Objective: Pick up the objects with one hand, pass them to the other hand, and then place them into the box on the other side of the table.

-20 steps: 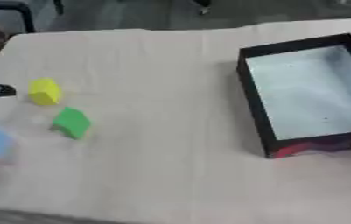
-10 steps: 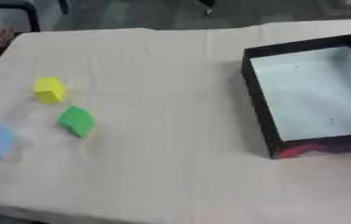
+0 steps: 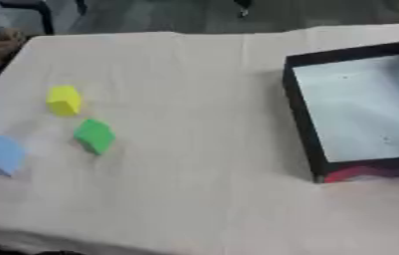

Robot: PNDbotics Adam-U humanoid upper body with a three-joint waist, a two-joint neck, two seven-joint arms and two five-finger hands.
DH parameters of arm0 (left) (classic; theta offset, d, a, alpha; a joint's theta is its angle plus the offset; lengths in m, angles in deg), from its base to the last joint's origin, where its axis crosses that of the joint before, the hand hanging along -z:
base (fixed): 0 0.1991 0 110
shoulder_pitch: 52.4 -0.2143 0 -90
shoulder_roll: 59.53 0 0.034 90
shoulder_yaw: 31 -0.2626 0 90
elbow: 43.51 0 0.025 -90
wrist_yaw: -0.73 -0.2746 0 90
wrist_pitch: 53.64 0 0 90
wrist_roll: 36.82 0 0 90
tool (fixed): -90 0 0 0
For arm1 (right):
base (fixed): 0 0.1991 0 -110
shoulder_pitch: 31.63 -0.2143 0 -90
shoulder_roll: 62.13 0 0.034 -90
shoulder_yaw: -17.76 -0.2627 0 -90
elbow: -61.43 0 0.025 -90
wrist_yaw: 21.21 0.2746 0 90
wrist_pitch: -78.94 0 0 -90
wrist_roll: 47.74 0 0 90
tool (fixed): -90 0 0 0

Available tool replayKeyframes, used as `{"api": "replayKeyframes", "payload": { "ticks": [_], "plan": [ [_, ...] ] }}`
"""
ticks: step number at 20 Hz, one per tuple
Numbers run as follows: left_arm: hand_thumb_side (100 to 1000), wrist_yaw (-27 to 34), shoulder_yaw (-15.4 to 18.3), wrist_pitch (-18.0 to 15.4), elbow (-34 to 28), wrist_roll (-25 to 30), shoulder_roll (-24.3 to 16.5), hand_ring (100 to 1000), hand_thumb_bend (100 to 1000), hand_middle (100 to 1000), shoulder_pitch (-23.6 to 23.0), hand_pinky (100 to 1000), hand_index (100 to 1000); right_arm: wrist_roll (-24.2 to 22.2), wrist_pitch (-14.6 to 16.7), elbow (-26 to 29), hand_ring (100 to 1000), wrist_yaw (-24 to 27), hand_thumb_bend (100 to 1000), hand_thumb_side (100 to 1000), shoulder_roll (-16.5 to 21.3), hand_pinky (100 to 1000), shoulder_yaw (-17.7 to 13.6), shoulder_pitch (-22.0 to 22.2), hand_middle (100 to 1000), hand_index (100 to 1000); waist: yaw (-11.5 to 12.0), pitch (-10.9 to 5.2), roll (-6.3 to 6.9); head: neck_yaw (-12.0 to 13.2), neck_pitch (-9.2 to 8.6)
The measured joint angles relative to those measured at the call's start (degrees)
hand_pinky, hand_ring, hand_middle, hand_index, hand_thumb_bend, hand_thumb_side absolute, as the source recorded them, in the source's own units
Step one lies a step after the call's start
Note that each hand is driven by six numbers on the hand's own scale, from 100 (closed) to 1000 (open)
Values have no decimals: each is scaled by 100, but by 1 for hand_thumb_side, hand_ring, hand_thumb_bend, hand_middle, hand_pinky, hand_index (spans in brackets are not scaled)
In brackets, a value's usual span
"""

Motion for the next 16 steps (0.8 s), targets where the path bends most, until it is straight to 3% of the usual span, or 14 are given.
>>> {"api": "replayKeyframes", "payload": {
  "ticks": [4,8,16],
  "plan": [
    [100,-33,169,-3,-180,372,-22,881,791,801,38,900,800,0,8,-1,1000,-4,100,411,2,1000,0,4,978,1000,33,0,0,62,13],
    [100,-6,205,-96,-389,400,-41,870,771,790,48,896,798,-5,18,-1,1000,-16,100,413,2,1000,0,17,977,1000,32,0,0,244,-37],
    [100,-57,-39,-306,-523,369,-40,867,774,794,146,891,800,-26,39,-1,1000,-78,100,420,2,1000,0,25,975,1000,8,0,0,450,-91]
  ]
}}
